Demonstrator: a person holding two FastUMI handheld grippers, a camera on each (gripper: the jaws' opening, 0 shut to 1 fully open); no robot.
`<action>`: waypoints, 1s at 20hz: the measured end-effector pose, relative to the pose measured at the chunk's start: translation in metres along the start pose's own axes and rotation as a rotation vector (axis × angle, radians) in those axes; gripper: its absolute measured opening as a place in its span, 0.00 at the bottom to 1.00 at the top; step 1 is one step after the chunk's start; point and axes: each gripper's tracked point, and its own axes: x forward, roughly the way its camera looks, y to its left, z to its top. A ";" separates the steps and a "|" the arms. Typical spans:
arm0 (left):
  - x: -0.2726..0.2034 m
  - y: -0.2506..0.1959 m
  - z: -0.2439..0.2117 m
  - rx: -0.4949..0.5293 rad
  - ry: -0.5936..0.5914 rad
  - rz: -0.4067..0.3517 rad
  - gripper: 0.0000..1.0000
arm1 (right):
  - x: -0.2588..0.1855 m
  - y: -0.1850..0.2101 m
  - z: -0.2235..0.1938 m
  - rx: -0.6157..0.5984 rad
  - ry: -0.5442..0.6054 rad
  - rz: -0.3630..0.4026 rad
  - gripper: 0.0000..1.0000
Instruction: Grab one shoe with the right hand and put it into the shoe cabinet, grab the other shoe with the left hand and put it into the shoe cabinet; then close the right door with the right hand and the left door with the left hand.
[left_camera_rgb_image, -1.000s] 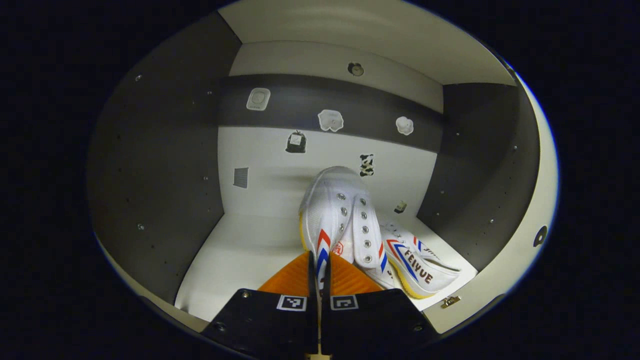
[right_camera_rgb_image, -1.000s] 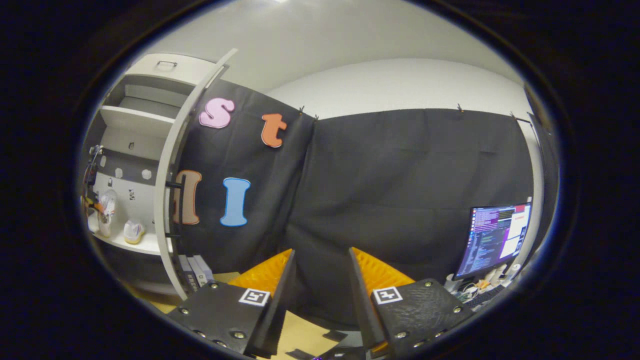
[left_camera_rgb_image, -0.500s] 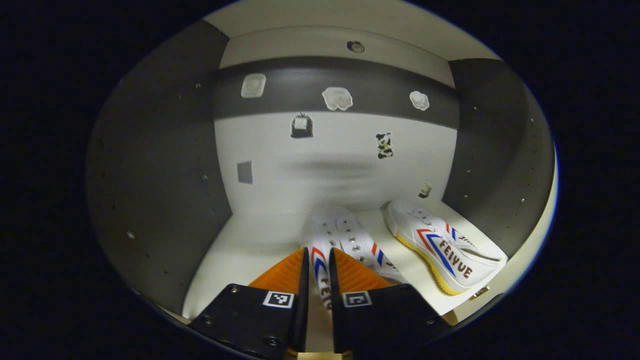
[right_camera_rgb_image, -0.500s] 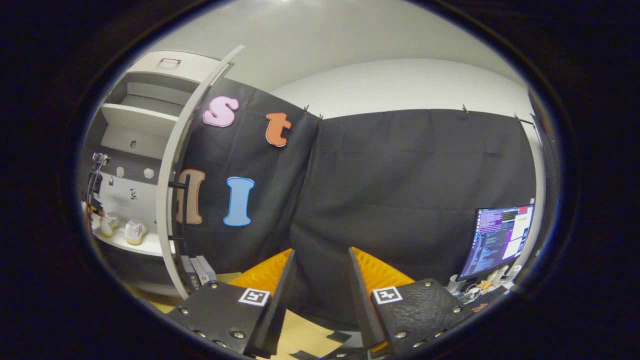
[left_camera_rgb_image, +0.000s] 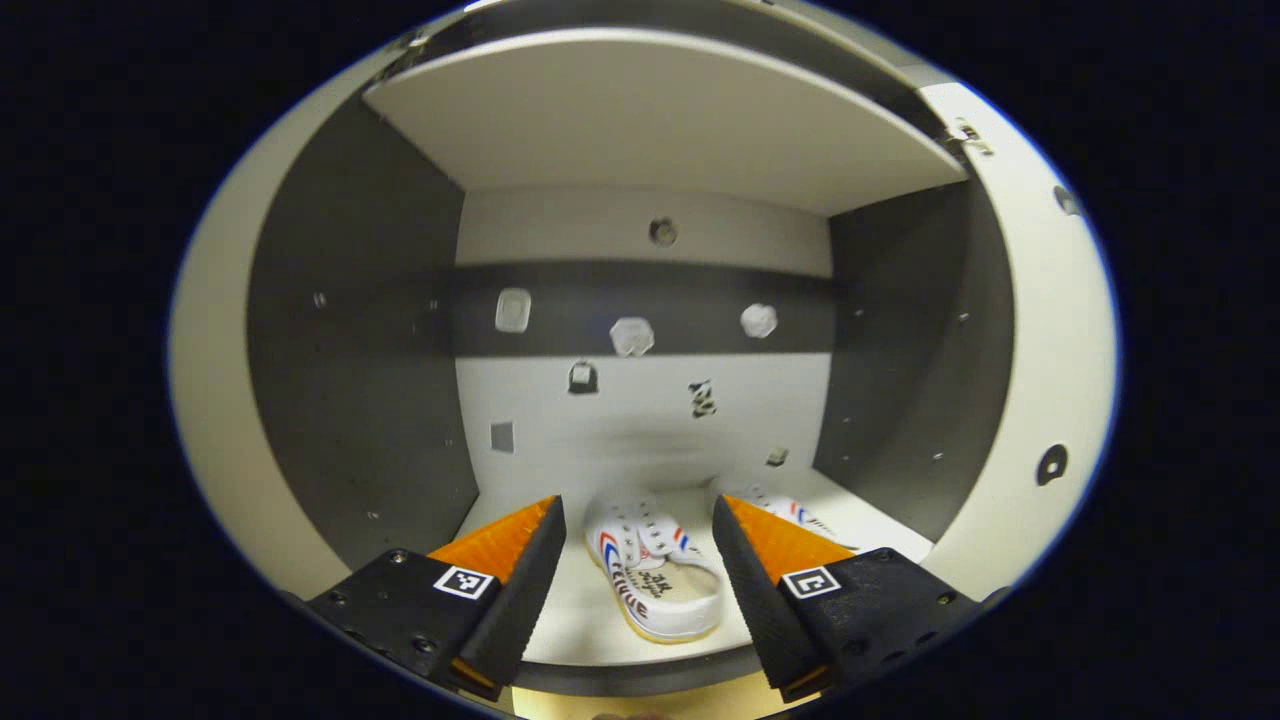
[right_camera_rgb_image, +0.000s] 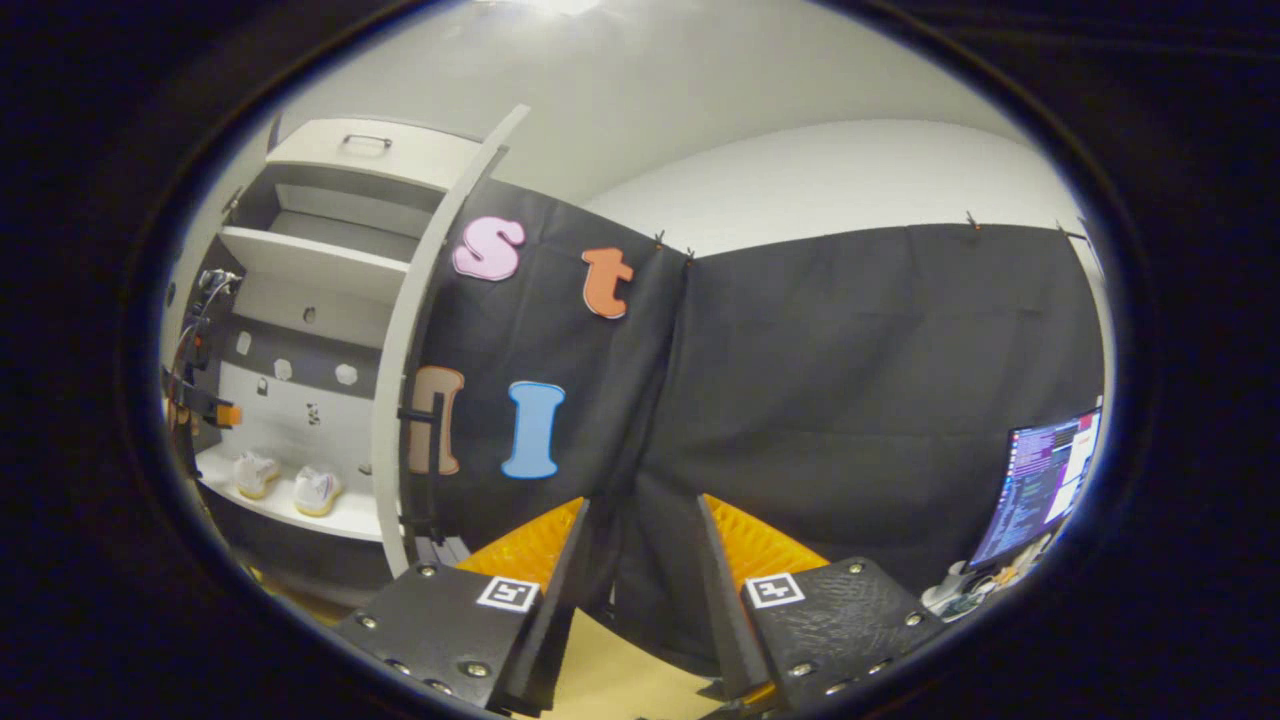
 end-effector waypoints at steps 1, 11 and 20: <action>-0.015 -0.008 0.013 0.003 -0.036 -0.019 0.90 | 0.002 0.006 0.007 0.009 -0.013 0.023 0.60; -0.128 -0.028 0.061 -0.007 -0.144 -0.075 0.89 | -0.001 0.052 0.025 0.039 -0.046 0.179 0.61; -0.196 -0.004 0.057 -0.013 -0.112 -0.015 0.89 | 0.007 0.071 0.020 0.029 -0.035 0.253 0.67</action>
